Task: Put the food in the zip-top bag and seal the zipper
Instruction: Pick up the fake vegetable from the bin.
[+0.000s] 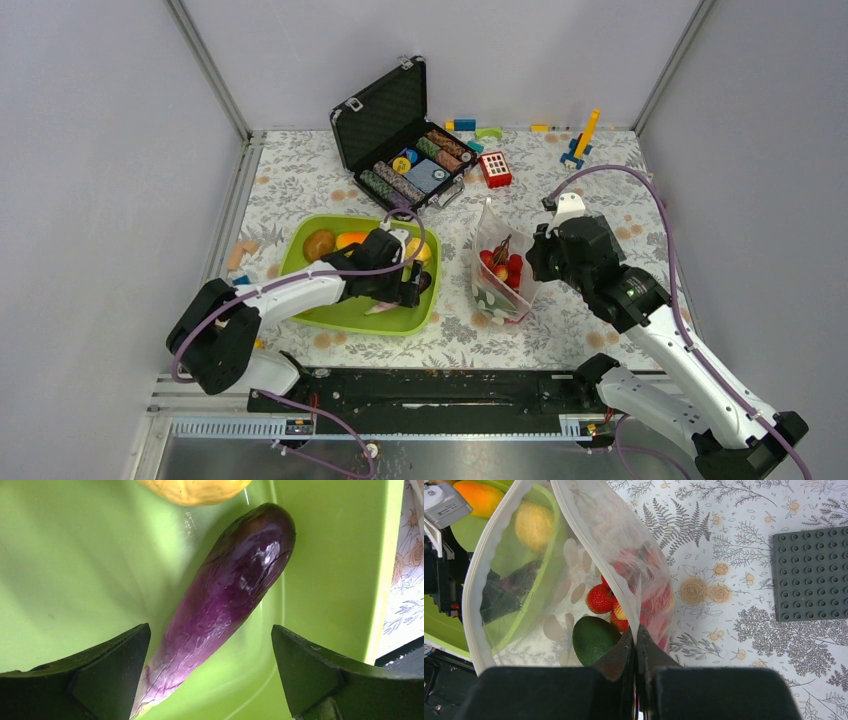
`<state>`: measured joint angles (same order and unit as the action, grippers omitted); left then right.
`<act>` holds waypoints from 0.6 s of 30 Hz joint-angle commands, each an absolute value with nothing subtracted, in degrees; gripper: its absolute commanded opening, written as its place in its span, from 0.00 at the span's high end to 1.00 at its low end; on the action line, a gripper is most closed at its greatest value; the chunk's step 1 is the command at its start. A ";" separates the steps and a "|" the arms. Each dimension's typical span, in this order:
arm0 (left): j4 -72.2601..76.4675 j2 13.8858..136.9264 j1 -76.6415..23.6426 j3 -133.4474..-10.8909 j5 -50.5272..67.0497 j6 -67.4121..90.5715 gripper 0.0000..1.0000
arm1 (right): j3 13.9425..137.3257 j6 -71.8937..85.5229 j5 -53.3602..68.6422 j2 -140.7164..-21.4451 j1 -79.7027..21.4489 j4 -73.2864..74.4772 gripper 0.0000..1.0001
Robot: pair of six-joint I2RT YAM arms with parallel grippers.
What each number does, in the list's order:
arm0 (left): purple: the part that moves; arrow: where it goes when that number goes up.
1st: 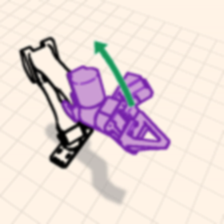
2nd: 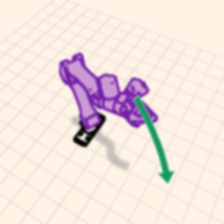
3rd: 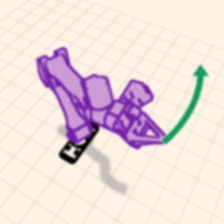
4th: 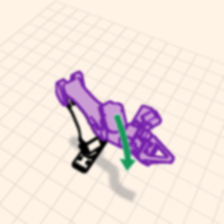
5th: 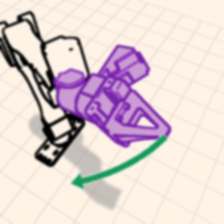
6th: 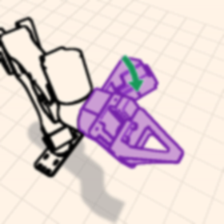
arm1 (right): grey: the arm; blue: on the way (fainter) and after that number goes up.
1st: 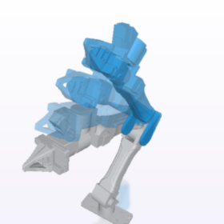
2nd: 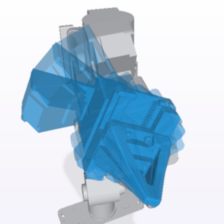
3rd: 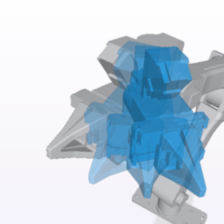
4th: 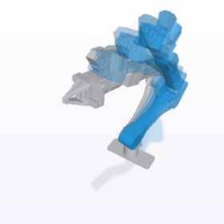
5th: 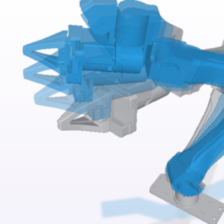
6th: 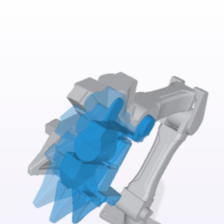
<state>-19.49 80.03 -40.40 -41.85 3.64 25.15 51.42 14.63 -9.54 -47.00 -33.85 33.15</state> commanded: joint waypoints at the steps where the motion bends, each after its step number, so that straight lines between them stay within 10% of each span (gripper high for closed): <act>1: -17.92 81.78 -40.25 -45.87 4.32 23.65 0.08 | 52.37 13.56 -10.79 -47.56 -33.62 31.67 0.97; 18: -19.49 88.62 -40.29 -52.44 5.86 22.26 0.19 | 51.95 13.31 -12.17 -47.33 -33.65 31.76 0.97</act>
<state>-19.66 87.55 -40.40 -49.84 4.64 23.31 51.42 14.13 -10.41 -47.72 -33.85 33.04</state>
